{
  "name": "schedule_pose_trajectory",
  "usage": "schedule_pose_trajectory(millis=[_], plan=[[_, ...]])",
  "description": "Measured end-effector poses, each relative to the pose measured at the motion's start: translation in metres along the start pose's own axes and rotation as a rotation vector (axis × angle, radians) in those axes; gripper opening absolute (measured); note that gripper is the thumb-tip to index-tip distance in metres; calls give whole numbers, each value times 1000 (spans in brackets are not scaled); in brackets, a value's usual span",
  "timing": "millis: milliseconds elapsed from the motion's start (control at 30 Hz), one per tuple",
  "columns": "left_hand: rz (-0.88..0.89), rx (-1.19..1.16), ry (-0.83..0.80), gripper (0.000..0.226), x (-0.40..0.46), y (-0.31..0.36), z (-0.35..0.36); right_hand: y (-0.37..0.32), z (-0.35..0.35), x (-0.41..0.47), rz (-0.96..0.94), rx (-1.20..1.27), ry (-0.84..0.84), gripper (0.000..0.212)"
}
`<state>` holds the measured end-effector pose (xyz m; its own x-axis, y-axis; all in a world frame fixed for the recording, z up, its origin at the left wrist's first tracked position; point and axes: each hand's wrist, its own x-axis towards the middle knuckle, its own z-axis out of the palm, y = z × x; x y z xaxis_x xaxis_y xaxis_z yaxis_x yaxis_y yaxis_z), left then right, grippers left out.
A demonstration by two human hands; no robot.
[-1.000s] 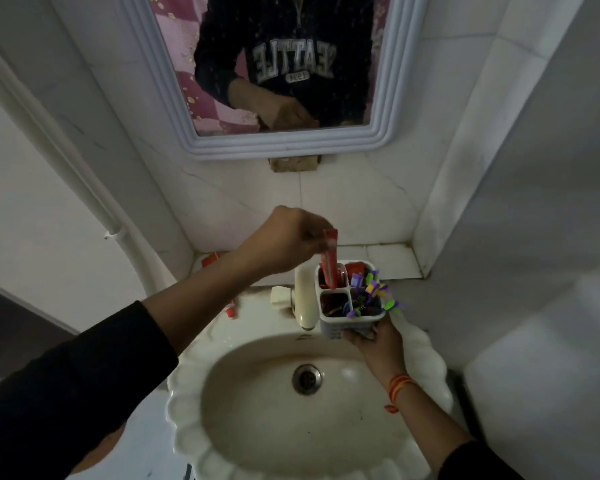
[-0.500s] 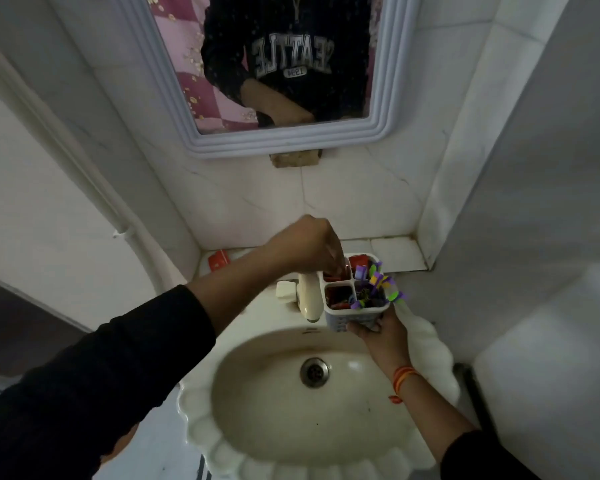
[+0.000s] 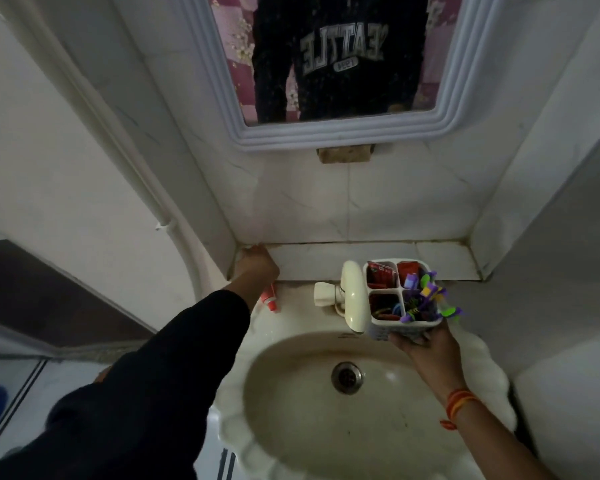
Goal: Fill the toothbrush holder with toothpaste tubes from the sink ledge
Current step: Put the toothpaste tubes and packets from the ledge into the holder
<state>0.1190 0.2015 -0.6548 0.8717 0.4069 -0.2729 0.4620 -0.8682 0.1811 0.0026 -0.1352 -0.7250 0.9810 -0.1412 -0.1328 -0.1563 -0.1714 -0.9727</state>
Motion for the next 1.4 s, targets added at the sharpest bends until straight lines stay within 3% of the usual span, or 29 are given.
schedule_pose_trajectory(millis=[100,233,267,367,433,567,667,767,867,1033,1200,1400], plan=[[-48,33,-2,53,-3,-1,6,4,0,2,14,31,-13,78],[-208,-107,16,100,-12,9,-2,4,-1,4,38,21,-11,77],[-198,-169,24,93,-12,10,-4,3,-1,3,36,13,-9,75],[-57,-211,-31,44,-14,11,-8,5,-2,4,26,-4,-6,70],[59,-221,-11,27,-28,18,-18,4,-3,3,18,-24,-14,73],[212,-411,103,21,-63,44,-63,-6,-2,-2,11,-79,-16,66],[406,-525,201,22,-96,64,-103,-10,-6,-6,38,-90,-47,50],[602,-558,200,14,-130,86,-140,-13,-7,-8,44,-155,-73,52],[746,-441,91,13,-151,111,-160,-14,-7,-10,51,-156,-52,52],[939,-19,-75,27,-161,151,-131,-11,-7,-10,52,-128,-45,50],[863,284,-162,33,-160,164,-101,0,-2,-7,-2,-78,-11,69],[790,482,-152,38,-168,171,-91,7,-2,-4,-28,-76,-12,69]])
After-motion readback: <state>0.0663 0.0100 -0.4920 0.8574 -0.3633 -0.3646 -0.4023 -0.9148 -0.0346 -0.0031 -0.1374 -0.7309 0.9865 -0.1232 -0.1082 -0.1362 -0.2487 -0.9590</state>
